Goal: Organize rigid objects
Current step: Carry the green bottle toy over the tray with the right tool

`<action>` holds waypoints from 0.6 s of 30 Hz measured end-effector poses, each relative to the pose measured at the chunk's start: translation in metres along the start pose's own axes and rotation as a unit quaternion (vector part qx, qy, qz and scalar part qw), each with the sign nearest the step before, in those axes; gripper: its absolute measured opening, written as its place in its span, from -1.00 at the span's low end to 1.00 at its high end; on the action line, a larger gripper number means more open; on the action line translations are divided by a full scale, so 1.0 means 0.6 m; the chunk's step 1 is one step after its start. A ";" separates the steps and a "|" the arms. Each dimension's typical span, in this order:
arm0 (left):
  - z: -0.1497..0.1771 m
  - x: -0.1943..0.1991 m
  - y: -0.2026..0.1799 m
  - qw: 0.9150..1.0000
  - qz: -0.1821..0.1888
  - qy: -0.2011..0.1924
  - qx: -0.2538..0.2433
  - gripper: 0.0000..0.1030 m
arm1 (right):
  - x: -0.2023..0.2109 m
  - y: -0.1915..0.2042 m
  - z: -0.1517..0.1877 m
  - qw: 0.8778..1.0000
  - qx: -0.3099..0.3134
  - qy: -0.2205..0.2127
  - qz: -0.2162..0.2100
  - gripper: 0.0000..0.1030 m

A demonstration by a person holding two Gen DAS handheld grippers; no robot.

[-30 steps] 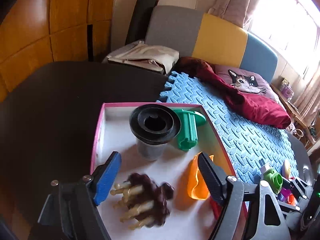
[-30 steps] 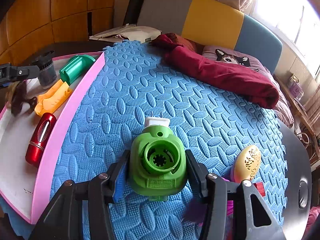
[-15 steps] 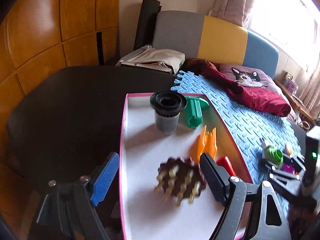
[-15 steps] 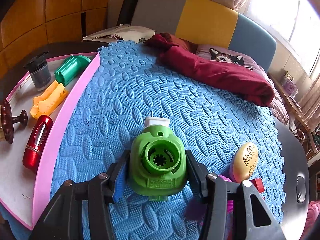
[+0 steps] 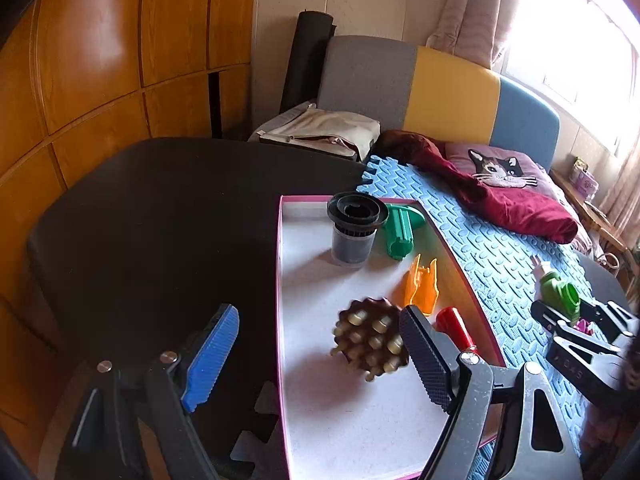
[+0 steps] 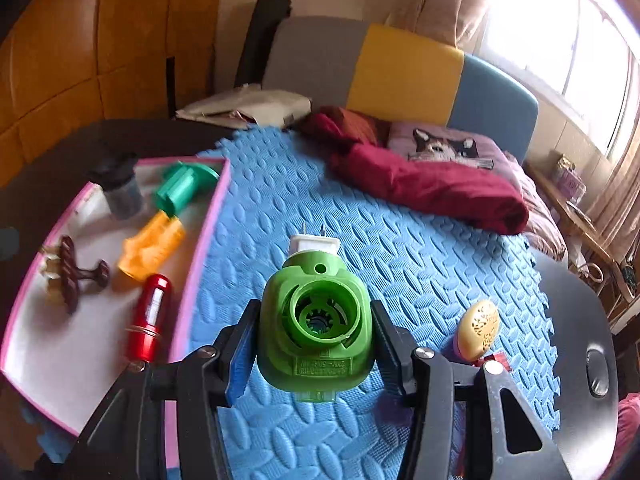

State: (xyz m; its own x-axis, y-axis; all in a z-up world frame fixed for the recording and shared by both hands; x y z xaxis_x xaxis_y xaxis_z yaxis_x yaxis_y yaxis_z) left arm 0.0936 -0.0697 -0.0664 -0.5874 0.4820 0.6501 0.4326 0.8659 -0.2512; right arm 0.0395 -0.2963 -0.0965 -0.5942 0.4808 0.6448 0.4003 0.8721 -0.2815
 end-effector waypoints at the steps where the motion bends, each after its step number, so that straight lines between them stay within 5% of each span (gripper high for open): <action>1: -0.001 0.002 0.000 1.000 0.000 -0.001 0.001 0.62 | 0.010 0.004 -0.007 1.000 0.001 -0.006 -0.002 0.02; 18: -0.014 0.046 0.051 0.999 -0.019 -0.027 0.033 0.62 | 0.139 0.110 -0.083 0.995 0.022 -0.073 -0.058 0.02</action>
State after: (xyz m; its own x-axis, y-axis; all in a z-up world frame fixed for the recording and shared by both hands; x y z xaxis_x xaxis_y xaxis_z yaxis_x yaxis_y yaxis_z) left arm 0.0964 -0.0313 -0.0502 -0.6387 0.4539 0.6214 0.3651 0.8896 -0.2745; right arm 0.0511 -0.2034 -0.0257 -0.7309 0.3821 0.5655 0.2939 0.9240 -0.2444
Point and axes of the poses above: each gripper's, at about its wrist camera, not at the fingertips, and x roughly against the way its jaws point, y to its left, z to its underside, the point moved 8 cm from there along -x, roughly the way its jaws point, and after that the axes turned 13 degrees about z, right-handed, at the moved point
